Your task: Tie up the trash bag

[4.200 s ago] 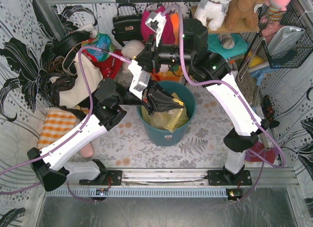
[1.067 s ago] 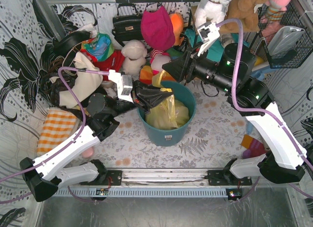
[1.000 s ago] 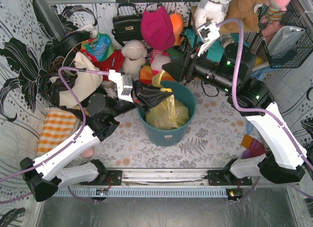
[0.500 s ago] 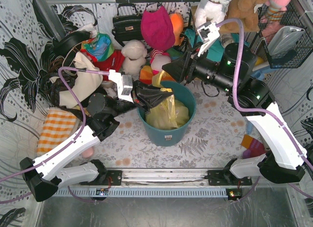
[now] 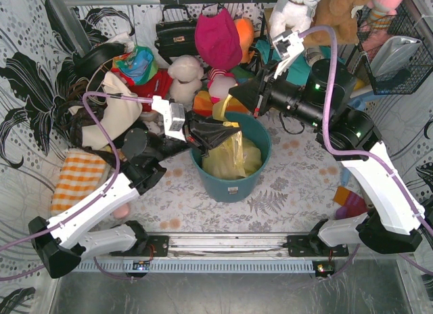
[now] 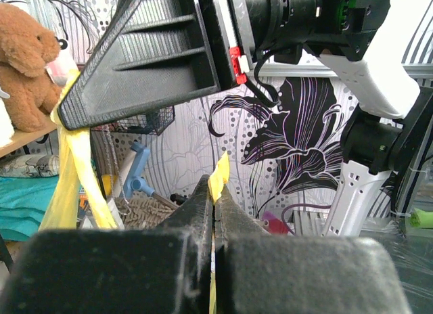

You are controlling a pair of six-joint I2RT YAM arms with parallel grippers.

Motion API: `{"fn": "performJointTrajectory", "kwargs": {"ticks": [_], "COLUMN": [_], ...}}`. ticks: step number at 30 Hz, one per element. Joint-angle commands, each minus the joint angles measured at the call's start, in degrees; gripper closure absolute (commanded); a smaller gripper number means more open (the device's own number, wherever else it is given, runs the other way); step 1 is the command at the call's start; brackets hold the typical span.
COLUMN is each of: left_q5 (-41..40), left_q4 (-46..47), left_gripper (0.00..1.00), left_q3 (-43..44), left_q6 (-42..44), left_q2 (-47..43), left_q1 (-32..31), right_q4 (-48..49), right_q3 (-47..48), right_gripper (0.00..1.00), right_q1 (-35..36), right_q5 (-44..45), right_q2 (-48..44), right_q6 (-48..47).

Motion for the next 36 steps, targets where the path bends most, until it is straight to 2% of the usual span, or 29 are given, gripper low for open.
{"fn": "performJointTrajectory", "kwargs": {"ticks": [1, 7, 12, 18, 28, 36], "left_q5": [0.4, -2.3, -6.2, -14.4, -19.1, -19.4], "left_q4": [2.6, 3.7, 6.6, 12.1, 12.3, 11.5], "left_gripper": [1.00, 1.00, 1.00, 1.00, 1.00, 1.00], "left_q3": [1.9, 5.8, 6.1, 2.1, -0.1, -0.3], "left_q6": [-0.1, 1.4, 2.0, 1.7, 1.0, 0.6], "left_q2": [1.1, 3.3, 3.7, 2.0, 1.5, 1.6], "left_q1": [0.1, 0.1, 0.1, 0.1, 0.7, 1.1], "right_q4": [1.0, 1.1, -0.1, -0.3, 1.8, 8.7], "right_q3": [2.7, 4.9, 2.6, -4.3, -17.2, -25.4], "right_gripper": [1.00, 1.00, 1.00, 1.00, 1.00, 1.00], "right_q1": [0.3, 0.3, 0.2, 0.2, 0.2, 0.3], "right_q5": [0.1, -1.2, 0.3, 3.9, 3.2, -5.3], "right_q2": [0.6, 1.6, -0.3, -5.3, -13.8, -17.3], "right_q6": [-0.2, 1.2, 1.9, 5.3, 11.8, 15.8]}}
